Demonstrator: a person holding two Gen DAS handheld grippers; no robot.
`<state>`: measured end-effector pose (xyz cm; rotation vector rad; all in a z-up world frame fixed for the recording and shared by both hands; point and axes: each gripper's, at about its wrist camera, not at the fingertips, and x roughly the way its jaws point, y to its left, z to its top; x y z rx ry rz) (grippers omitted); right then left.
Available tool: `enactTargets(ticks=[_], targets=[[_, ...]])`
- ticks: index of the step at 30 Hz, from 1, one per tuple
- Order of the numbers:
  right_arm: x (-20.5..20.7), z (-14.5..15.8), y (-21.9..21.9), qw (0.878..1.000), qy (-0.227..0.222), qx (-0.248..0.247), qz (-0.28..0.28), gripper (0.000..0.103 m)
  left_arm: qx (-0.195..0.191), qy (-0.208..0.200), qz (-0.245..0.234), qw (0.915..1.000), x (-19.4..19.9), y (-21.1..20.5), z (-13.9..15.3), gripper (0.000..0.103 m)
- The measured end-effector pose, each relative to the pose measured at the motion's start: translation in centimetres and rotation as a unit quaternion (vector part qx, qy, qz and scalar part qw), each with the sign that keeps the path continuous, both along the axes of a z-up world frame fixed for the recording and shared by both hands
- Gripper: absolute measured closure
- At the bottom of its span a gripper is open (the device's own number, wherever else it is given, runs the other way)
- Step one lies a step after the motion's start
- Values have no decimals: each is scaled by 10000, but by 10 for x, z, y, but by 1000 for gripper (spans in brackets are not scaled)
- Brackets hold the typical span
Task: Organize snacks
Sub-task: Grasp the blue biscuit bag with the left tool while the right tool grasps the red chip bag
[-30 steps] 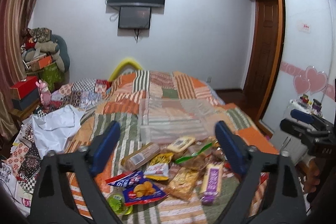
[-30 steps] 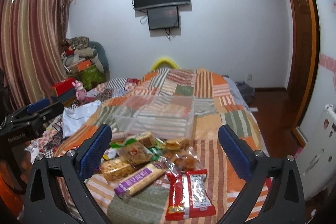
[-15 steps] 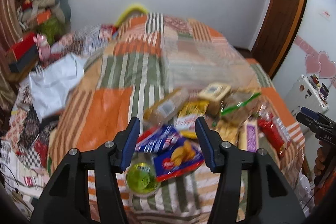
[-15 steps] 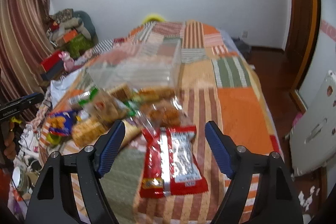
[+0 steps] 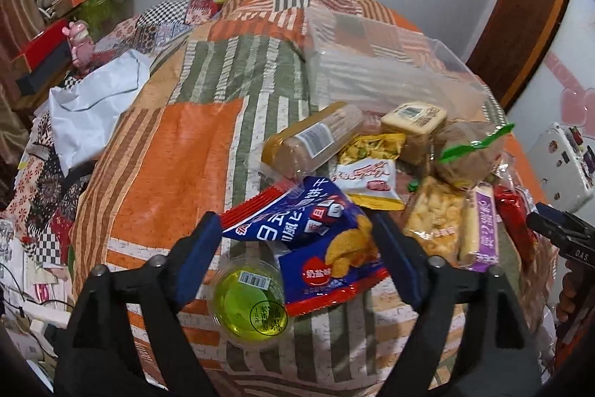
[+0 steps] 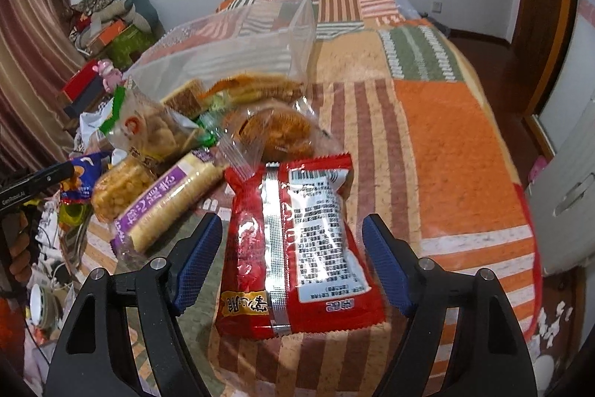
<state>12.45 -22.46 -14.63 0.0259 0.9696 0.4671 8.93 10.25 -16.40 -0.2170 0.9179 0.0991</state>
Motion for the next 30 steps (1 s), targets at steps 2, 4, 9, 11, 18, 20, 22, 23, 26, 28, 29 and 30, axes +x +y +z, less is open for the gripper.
enactTargets(ticks=[2,4,9,11,18,20,22,23,26,28,29,30], targets=[[2,-4,1,10000,91,-1,15,28,38,56,-1,10000,3,1,-3,12],[5,-9,2,9999,168,12,14,28,54,78,3,10000,5,1,-7,8],[7,-11,5,9998,200,-35,25,27,55,59,-26,10000,12,0,-12,3],[7,-12,6,9998,207,-62,41,27,64,86,-32,9999,16,-2,-15,2],[5,-12,8,9997,75,-190,108,36,123,195,-132,9996,27,-8,-24,2],[5,-11,7,9998,55,-187,109,38,128,203,-146,9996,30,-9,-27,2],[5,-11,8,9998,33,-183,104,38,140,173,-130,9997,31,-10,-29,3],[4,-11,8,9998,18,-186,100,38,155,141,-132,9997,32,-10,-29,8],[5,-10,7,9999,16,-149,69,38,233,119,-122,9996,32,-10,-28,27],[4,-9,5,9999,17,-100,46,38,192,105,-112,9997,31,-6,-27,34],[2,-8,4,10000,4,-72,20,38,120,101,-121,9998,30,-3,-25,38],[2,-7,2,10000,-17,-46,0,38,81,101,-125,9998,30,-2,-24,43]])
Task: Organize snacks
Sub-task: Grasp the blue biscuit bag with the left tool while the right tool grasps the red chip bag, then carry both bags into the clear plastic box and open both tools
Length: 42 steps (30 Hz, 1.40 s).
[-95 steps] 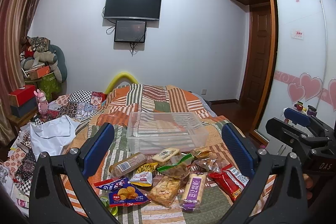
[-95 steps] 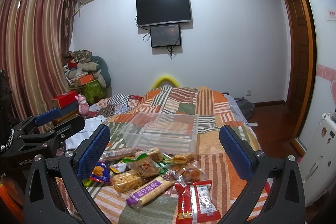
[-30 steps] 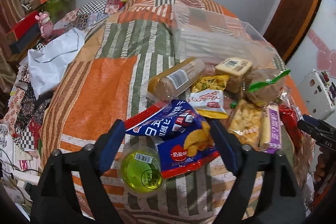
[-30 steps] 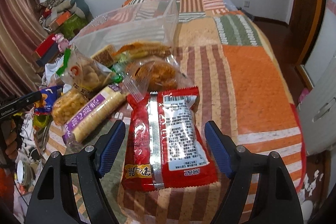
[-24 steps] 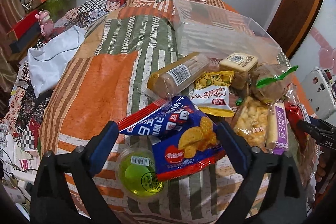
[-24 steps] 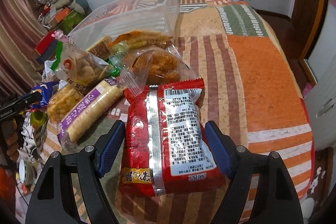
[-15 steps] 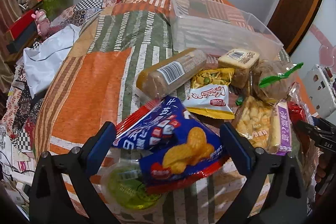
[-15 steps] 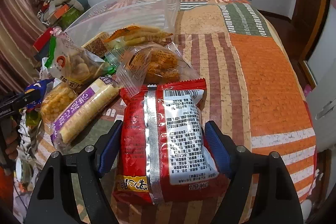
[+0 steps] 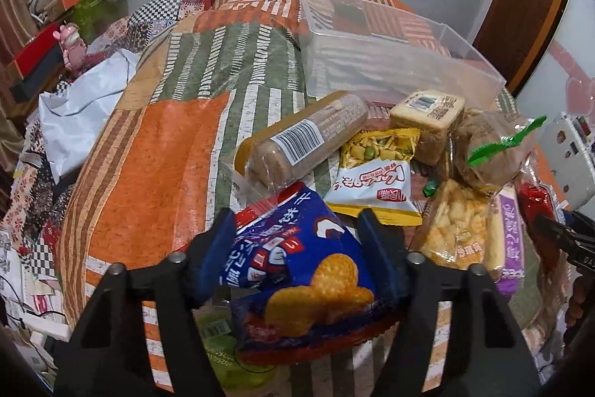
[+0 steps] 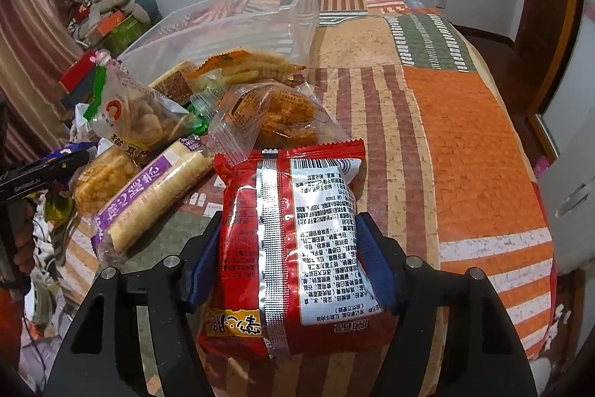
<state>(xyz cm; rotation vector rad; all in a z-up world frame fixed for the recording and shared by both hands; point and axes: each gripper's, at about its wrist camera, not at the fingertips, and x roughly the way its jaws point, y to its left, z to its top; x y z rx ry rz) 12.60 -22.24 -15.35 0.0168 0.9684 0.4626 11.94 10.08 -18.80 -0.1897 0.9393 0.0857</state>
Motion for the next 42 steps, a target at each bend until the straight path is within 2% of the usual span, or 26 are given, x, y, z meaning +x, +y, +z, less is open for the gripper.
enactTargets(ticks=[2,4,6,9,11,13,15,17,20,25,27,31,33,42], targets=[[-1,3,-2,10000,-49,33,-28,38,-70,-1,-57,10000,0,1,3,51],[-2,7,-5,9999,-100,77,-54,38,2,-11,-33,10000,-2,-1,6,66],[-4,10,-7,9998,-140,120,-68,38,-33,-25,-60,10000,-3,-1,10,75],[-7,16,-7,9996,-194,186,-71,38,-172,-51,-138,9997,-5,-2,16,80],[-7,18,-9,9995,-200,233,-54,38,-108,-76,-145,9998,-9,-4,23,79],[-7,18,-9,9994,-202,272,-31,38,-5,-106,-81,9999,-14,-5,30,65],[-8,19,-9,9993,-208,298,-22,38,23,-202,11,9998,-20,-3,37,22],[-9,19,-9,9992,-228,334,-19,38,97,-317,194,9993,-28,2,41,11],[-11,19,-9,9991,-244,336,-13,38,85,-118,238,9996,-31,9,34,10],[-13,20,-11,9991,-259,350,-21,38,-405,348,276,9982,-25,17,6,10],[-15,22,-13,9990,-280,357,-38,38,-574,400,260,9972,-23,18,0,10],[-15,27,-16,9987,-341,363,-95,38,-522,343,154,9979,-16,11,-6,11],[-16,29,-17,9985,-371,374,-116,38,-383,299,57,9988,-14,4,-7,29],[-13,39,-16,9975,-515,473,-103,38,-275,38,-183,9994,-20,-8,12,46]])
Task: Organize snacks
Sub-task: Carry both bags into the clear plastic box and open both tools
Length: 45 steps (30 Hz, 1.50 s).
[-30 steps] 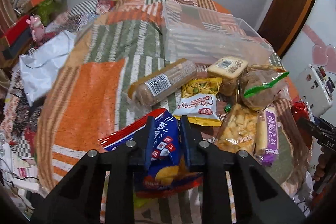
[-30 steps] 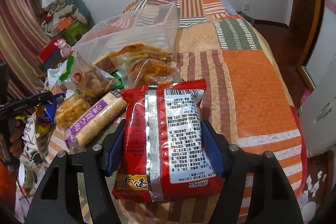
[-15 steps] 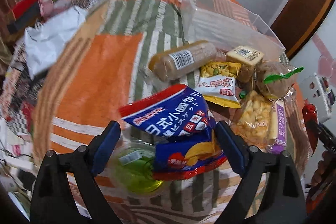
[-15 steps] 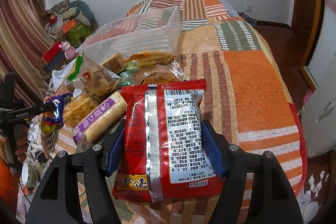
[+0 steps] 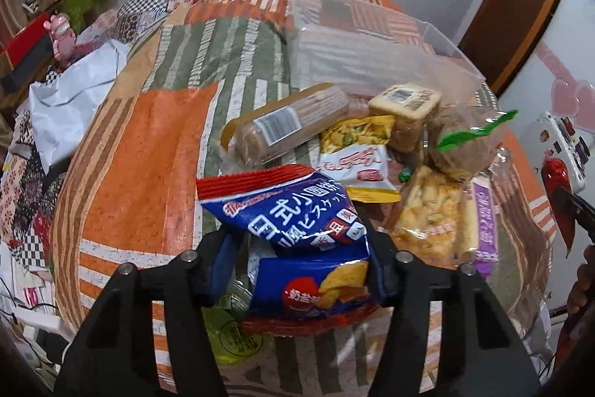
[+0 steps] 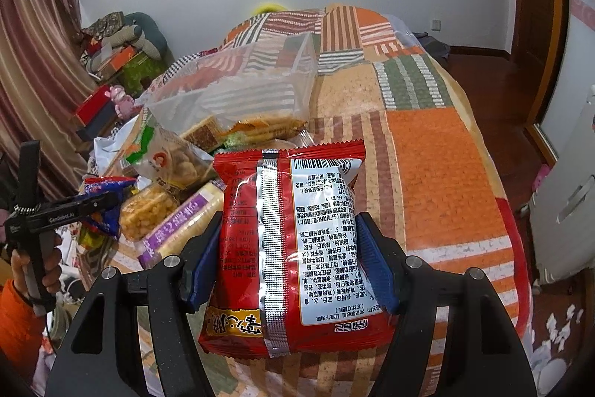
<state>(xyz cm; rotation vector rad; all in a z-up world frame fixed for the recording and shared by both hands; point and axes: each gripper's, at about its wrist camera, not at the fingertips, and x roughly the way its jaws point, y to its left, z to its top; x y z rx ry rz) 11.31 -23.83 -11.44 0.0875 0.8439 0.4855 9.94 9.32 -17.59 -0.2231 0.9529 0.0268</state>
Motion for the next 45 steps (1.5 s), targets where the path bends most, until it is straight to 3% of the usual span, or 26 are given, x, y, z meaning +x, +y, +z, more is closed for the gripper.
enactTargets(ticks=[13,21,27,45], targets=[[23,42,24,9974,-678,129,216,38,262,-951,-165,9950,4,-17,75,46],[50,55,47,9950,-916,247,301,38,356,-1345,-163,9901,44,-23,107,46],[73,61,63,9939,-1015,294,303,38,193,-1330,-115,9909,81,-18,109,46],[145,42,99,9974,-700,75,172,38,360,-1041,-167,9938,185,-25,87,46]])
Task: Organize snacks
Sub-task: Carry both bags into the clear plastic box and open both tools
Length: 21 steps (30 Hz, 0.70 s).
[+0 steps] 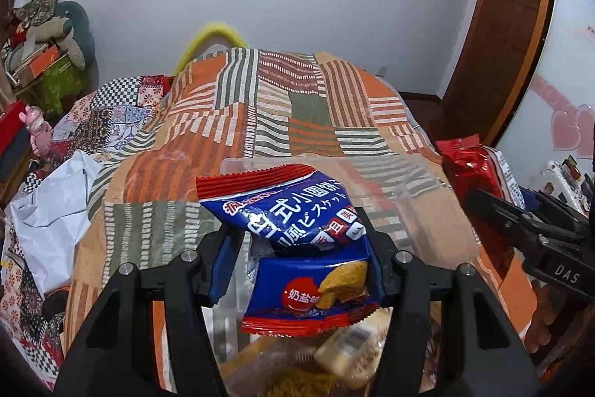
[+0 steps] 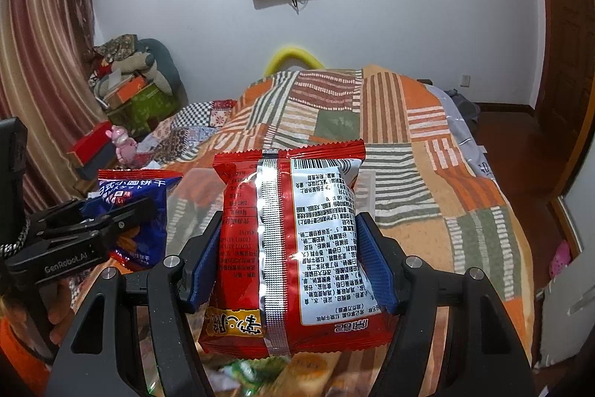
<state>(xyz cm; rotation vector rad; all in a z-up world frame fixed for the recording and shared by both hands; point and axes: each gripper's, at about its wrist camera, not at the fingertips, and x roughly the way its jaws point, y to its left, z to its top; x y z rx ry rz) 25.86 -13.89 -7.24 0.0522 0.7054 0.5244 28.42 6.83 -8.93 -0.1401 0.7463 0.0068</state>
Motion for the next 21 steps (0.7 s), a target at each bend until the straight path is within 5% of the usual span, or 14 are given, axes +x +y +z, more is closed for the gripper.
enactTargets(ticks=[21], targets=[[43,-38,32,9948,770,-635,214,36,-105,763,165,9969,60,4,-57,45]])
